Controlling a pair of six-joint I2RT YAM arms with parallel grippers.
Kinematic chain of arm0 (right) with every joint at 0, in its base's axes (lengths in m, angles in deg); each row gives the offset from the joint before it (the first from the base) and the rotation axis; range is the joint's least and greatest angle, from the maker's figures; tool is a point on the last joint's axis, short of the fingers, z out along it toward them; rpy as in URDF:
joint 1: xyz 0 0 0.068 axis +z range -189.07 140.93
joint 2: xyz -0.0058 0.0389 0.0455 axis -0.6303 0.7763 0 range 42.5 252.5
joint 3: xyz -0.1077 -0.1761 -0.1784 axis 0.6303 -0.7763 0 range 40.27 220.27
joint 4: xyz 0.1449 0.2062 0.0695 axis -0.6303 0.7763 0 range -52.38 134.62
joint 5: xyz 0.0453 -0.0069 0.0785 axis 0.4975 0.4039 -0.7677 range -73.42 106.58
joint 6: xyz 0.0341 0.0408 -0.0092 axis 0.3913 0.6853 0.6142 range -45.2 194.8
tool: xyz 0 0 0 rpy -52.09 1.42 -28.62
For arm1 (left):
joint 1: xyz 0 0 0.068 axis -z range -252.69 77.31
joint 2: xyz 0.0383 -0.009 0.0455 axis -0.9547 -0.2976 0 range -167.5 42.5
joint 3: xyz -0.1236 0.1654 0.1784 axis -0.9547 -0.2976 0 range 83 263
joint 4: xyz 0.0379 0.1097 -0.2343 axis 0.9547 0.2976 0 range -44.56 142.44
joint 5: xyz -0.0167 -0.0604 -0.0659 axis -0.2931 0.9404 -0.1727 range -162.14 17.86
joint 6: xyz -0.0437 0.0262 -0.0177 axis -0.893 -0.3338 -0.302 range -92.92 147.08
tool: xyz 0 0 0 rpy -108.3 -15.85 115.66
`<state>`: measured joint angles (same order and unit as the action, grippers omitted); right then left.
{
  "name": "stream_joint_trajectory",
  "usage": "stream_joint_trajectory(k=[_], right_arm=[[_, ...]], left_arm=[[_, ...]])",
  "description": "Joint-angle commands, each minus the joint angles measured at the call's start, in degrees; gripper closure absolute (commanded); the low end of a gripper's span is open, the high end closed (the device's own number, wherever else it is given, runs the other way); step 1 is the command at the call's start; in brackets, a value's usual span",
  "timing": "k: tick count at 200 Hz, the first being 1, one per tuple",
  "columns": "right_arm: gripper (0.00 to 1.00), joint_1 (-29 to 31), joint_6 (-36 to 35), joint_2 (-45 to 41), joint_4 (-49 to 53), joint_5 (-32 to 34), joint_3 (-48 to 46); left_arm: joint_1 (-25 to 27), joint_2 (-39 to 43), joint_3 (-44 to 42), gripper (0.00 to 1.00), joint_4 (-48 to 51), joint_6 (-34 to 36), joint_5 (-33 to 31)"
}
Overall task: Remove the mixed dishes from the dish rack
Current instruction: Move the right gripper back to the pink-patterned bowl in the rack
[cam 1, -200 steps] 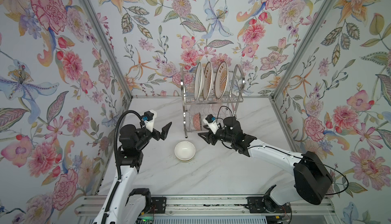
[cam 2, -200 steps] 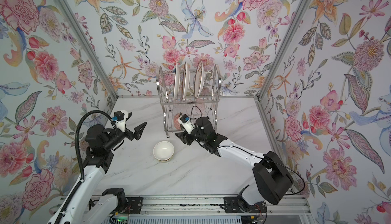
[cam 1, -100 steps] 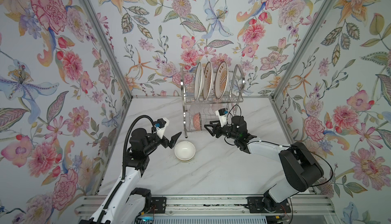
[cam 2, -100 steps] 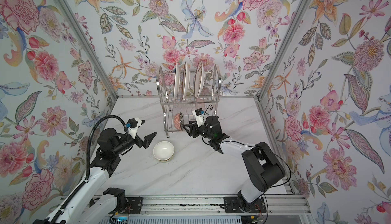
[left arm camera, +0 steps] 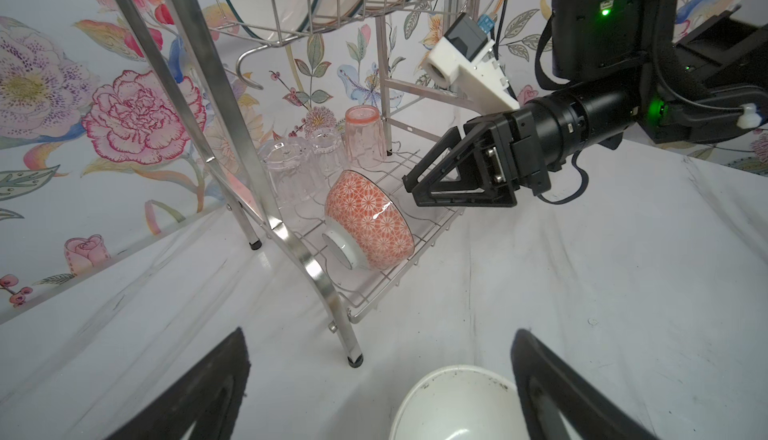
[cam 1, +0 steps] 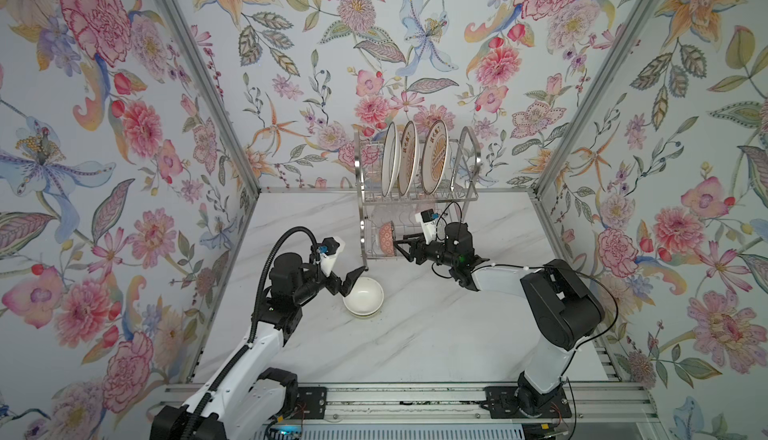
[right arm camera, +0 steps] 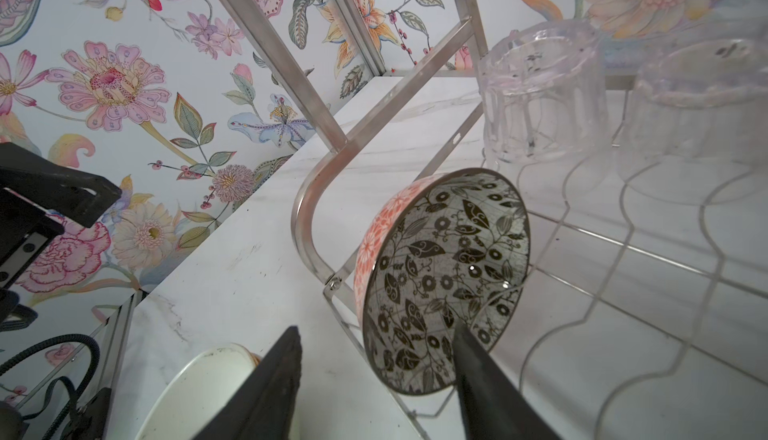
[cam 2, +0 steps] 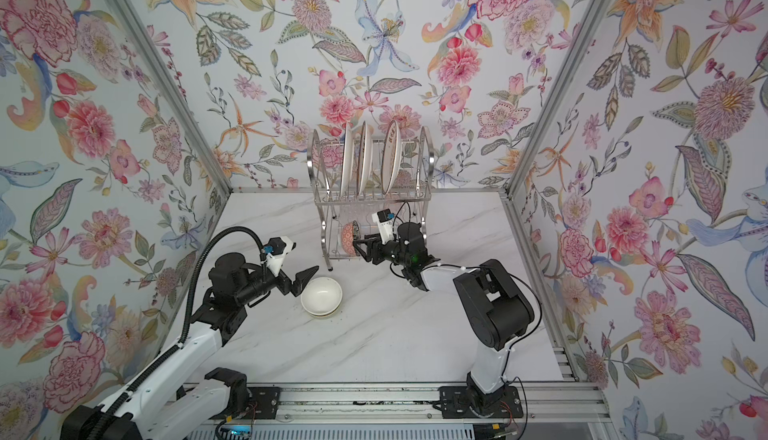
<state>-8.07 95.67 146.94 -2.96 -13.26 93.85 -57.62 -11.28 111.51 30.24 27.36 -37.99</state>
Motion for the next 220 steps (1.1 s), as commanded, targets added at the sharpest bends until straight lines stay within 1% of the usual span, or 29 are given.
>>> stream_joint_trajectory(k=[1, 44, 96, 163, 220], right_arm=[[0.41, -0.2, 1.4, 2.3, -2.3, -2.5, 2.6], [0.43, -0.2, 2.2, 6.0, -1.4, -4.4, 6.5], [0.47, 0.5, 3.5, 9.9, 0.6, -5.7, 11.2], [0.52, 1.3, 6.2, 12.1, 0.3, -6.9, 12.7], [0.59, 1.6, 7.9, 13.8, 1.0, -8.7, 14.6]], left_arm=[[0.8, -0.2, -0.9, 0.01, -1.2, 0.9, -1.6], [0.9, -0.1, -1.3, 0.01, -0.3, 1.4, -3.1], [0.9, -0.1, -1.2, 0.01, 0.2, 2.4, -4.7], [0.9, -1.1, -0.8, 0.01, -0.4, 2.9, -5.0], [0.9, -1.7, -0.6, 0.01, -1.0, 2.9, -4.9]])
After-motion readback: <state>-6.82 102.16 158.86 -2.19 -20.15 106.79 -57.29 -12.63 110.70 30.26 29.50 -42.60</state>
